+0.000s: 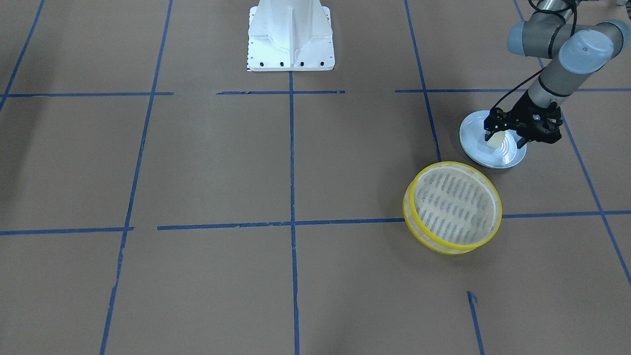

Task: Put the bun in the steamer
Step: 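Lower the left gripper onto the pale bun on the white plate, then close the left gripper on the bun and lift it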

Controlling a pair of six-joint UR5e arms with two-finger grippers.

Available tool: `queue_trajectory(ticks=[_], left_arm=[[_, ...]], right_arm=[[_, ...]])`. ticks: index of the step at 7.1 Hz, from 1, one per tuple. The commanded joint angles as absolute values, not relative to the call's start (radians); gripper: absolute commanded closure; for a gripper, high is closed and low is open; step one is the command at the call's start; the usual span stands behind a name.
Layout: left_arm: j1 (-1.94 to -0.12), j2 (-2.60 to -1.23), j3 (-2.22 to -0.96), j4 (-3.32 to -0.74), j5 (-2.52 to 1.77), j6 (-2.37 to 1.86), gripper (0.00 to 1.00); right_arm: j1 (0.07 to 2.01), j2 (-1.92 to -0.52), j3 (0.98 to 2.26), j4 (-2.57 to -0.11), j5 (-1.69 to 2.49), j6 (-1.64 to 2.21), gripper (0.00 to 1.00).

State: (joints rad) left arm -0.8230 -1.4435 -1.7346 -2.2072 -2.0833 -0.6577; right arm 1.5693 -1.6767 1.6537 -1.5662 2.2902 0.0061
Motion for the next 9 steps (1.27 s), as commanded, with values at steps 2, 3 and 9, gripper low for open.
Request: queue_trajectory(ticks=[2,3,9], left_arm=[[-0.818,-1.442,-1.726,-2.203,-2.13,-0.66,0.32],[-0.818,-1.442,-1.718,-2.203,-2.132,-0.663,0.37],[-0.804,-1.44,-1.724,-2.201,-2.132,-0.67,0.76]], right_arm=[[1.569,-1.677,1.654,-1.566,2.29,0.006,0.0],[1.569,-1.677,1.654,-1.566,2.29,0.006,0.0],[1.569,-1.677,1.654,-1.566,2.29,0.006,0.0]])
